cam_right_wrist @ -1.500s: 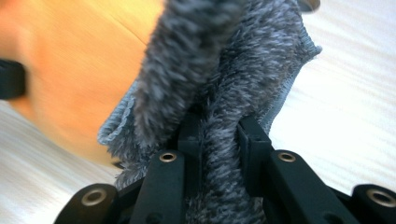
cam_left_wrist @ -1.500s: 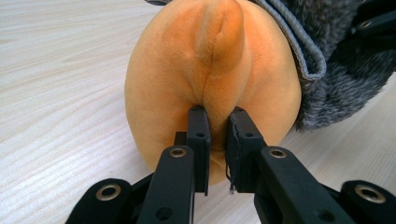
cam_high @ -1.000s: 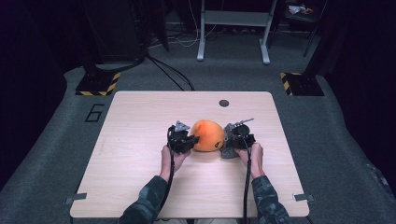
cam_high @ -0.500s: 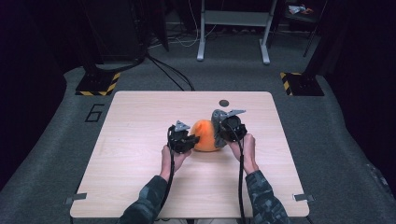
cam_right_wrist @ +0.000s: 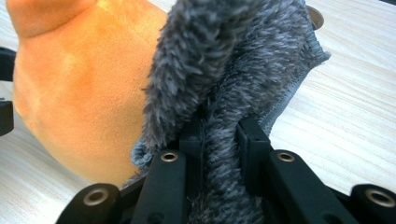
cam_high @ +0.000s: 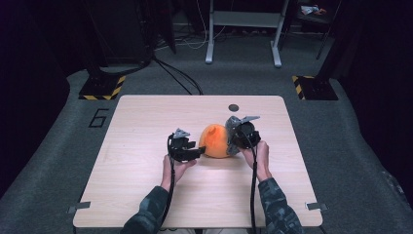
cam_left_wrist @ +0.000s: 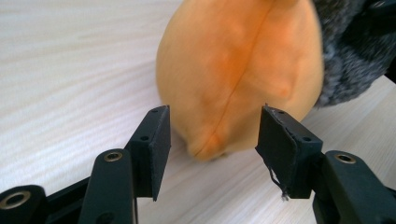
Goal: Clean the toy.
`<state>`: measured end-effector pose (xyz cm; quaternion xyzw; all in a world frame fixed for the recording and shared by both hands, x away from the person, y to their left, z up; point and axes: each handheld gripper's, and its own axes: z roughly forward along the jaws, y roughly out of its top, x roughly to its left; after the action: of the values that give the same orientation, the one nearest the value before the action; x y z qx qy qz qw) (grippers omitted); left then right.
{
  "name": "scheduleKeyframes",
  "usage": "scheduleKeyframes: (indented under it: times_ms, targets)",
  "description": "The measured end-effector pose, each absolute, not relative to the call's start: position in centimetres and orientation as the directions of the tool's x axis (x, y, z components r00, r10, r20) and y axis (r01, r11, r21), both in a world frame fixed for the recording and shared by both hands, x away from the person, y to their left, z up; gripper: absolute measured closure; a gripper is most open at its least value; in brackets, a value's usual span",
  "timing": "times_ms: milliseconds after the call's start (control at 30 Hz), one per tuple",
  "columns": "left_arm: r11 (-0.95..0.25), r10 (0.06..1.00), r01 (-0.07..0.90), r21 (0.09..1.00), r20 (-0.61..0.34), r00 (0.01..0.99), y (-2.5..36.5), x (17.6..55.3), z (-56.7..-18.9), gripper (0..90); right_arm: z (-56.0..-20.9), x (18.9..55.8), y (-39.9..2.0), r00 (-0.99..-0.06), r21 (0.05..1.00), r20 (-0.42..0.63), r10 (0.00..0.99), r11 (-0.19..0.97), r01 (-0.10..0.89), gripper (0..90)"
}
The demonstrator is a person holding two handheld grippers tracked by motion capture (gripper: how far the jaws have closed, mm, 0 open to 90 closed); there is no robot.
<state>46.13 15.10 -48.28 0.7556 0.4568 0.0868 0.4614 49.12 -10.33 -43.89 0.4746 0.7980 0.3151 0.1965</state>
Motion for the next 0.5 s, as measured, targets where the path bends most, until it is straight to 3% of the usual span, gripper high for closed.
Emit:
scheduleKeyframes:
  times_ms: [100,233,367,500]
  targets:
    - [-0.151,0.758,0.632,0.760,-0.321,0.568,15.0,46.6,-49.0,47.9,-44.0,49.1,-10.4,-0.468,0.688,-0.007,0.884,0.344,0.639,75.6]
    - [-0.126,0.741,0.637,0.761,-0.355,0.571,14.8,46.7,-49.5,60.7,-44.1,49.2,-10.6,-0.462,0.685,-0.013,0.887,0.344,0.642,75.6]
    - [-0.144,0.746,0.611,0.779,-0.320,0.584,14.2,46.6,-49.2,78.3,-44.3,49.2,-11.0,-0.454,0.689,-0.011,0.891,0.336,0.643,75.6]
    - [-0.161,0.756,0.581,0.798,-0.279,0.593,13.6,46.5,-48.3,83.3,-44.2,49.1,-11.8,-0.435,0.706,0.016,0.900,0.298,0.642,75.6]
